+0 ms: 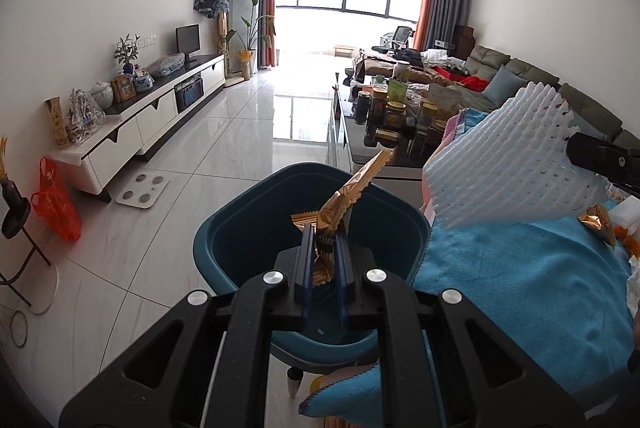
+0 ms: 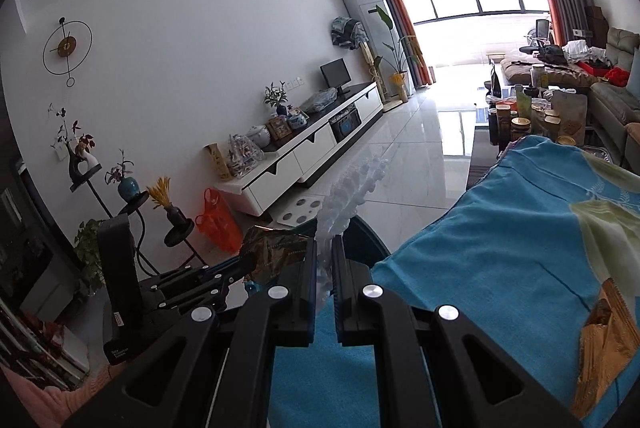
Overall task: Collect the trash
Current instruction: 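Carry the gold wrapper and foam net over the teal bin with both grippers, then open the left gripper to drop the wrapper while the right gripper releases the foam net, then grasp the white tissue with the left gripper while the right gripper grasps the dotted paper cup, then lift the tissue and paper cup and carry both over the teal bin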
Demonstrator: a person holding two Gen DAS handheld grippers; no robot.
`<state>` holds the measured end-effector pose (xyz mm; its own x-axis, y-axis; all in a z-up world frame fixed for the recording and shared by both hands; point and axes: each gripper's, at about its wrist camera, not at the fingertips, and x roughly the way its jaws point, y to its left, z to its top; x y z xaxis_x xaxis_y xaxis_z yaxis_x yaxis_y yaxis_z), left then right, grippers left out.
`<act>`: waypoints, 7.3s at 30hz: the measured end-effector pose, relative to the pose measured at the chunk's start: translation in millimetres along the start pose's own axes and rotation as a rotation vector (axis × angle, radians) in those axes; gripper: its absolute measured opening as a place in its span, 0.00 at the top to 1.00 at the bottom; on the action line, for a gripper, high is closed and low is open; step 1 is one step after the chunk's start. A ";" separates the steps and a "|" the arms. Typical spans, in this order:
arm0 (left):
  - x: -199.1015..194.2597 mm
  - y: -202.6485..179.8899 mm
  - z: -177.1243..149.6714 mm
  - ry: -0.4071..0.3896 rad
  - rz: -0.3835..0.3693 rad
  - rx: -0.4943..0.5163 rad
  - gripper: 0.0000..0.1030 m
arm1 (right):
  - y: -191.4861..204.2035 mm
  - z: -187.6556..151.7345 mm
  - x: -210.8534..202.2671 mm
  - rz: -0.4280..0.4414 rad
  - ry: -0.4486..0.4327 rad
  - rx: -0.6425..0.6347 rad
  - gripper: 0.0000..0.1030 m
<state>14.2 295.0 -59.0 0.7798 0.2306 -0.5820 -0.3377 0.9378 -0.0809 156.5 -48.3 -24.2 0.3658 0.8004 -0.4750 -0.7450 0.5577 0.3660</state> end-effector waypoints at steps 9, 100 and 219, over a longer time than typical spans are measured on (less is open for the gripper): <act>41.1 7.3 -4.2 0.058 0.041 -0.020 0.90 | 4.1 -1.4 63.6 0.029 0.123 0.028 0.93; -38.1 -343.1 -94.5 0.236 -0.796 0.460 0.94 | -109.8 -170.9 -271.9 -0.380 -0.164 0.402 0.97; 18.0 -25.7 -7.3 0.053 -0.160 -0.056 0.95 | 17.7 0.3 56.0 0.018 0.153 -0.044 0.98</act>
<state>33.0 273.1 -73.3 0.7978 0.0642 -0.5995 -0.2414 0.9452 -0.2200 164.0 6.4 -44.0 0.2651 0.7657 -0.5860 -0.7756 0.5304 0.3422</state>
